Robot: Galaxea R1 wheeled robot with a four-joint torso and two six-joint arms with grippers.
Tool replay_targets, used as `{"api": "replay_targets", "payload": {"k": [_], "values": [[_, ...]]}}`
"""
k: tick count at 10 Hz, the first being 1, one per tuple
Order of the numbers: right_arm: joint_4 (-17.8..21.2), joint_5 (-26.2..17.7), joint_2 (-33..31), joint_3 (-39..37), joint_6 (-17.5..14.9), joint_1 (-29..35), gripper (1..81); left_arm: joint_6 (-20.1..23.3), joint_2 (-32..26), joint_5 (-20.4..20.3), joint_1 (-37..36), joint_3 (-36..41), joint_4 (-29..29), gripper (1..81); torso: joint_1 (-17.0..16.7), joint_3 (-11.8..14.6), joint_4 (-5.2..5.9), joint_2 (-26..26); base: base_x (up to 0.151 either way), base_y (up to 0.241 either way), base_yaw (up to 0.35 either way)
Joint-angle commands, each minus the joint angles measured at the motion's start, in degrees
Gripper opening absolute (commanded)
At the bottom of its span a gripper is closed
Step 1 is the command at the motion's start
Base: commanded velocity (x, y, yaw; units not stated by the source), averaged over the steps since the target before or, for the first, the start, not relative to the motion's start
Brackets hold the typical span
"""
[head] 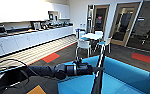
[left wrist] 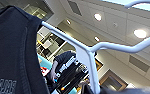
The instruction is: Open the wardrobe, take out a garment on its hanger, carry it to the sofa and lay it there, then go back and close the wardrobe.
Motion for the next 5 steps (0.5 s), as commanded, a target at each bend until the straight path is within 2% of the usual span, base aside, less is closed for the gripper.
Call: {"api": "replay_targets", "payload": {"k": [1,2,3,5], "values": [[0.11,-3.52,0.77,0.47,-0.32,1.58,81.1,0.82,0.42,-3.17,-9.28,1.56,1.93,1.0,0.02,-2.10,0.00,0.00,0.075,0.000,0.000],[0.11,-3.44,0.77,0.47,-0.32,1.58,81.1,0.82,0.42,-3.17,-9.28,1.56,1.93,1.0,-0.02,-5.36,0.00,0.00,0.075,0.000,0.000],[0.11,-3.44,0.77,0.47,-0.32,1.67,81.1,0.82,0.42,-3.25,-9.28,1.56,1.93,1.0,-0.03,-5.78,0.00,-0.02,0.076,0.000,0.000],[0.11,-3.44,0.77,0.47,-0.32,1.67,81.1,0.82,0.42,-3.26,-9.28,1.56,1.93,1.0,-0.03,-8.96,0.00,-0.02,0.075,0.000,0.000]]}}
